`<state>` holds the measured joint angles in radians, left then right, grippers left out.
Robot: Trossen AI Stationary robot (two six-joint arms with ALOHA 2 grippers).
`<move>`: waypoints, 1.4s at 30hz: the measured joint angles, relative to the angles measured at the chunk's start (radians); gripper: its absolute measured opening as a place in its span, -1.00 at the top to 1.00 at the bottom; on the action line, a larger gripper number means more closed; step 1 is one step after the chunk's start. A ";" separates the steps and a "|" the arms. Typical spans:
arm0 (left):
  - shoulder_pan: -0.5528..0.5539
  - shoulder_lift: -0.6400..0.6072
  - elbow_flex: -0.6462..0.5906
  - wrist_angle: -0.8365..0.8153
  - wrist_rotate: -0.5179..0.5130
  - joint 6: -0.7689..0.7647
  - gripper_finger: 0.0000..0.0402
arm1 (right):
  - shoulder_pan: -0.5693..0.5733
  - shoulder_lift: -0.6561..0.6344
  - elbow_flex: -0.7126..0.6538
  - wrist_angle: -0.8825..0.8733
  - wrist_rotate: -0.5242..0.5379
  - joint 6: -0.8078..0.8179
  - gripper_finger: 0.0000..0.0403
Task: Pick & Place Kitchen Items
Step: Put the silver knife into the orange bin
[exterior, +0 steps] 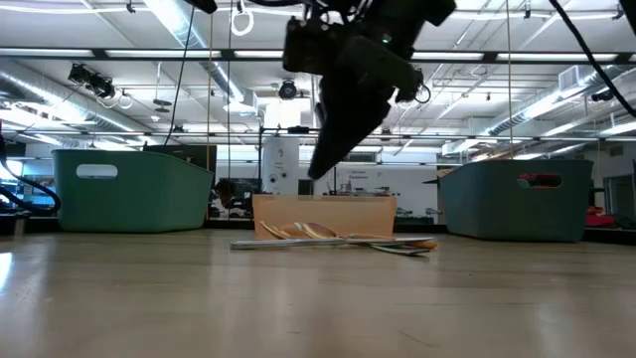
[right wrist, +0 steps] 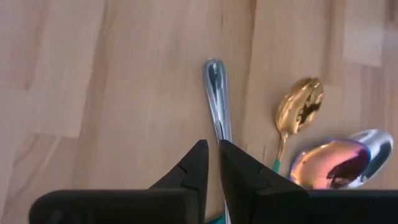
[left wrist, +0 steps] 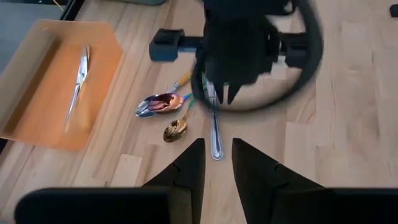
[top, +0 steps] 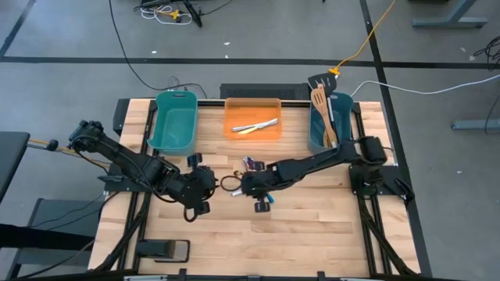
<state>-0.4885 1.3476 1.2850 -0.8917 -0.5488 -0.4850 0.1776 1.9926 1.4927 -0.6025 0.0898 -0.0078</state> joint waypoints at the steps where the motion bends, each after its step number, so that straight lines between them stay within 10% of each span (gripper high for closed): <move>1: 0.000 0.000 0.000 0.000 0.000 0.000 0.58 | 0.000 0.024 0.037 -0.054 0.006 -0.007 0.76; 26: 0.000 0.000 0.000 -0.005 -0.003 0.000 0.58 | -0.037 0.167 0.212 -0.282 0.025 -0.001 0.76; 42: 0.000 0.000 0.000 -0.001 -0.001 0.000 0.58 | -0.069 0.167 0.212 -0.274 0.022 0.001 0.35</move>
<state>-0.4881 1.3476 1.2850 -0.8925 -0.5495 -0.4850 0.1081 2.1597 1.7042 -0.8768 0.1116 -0.0073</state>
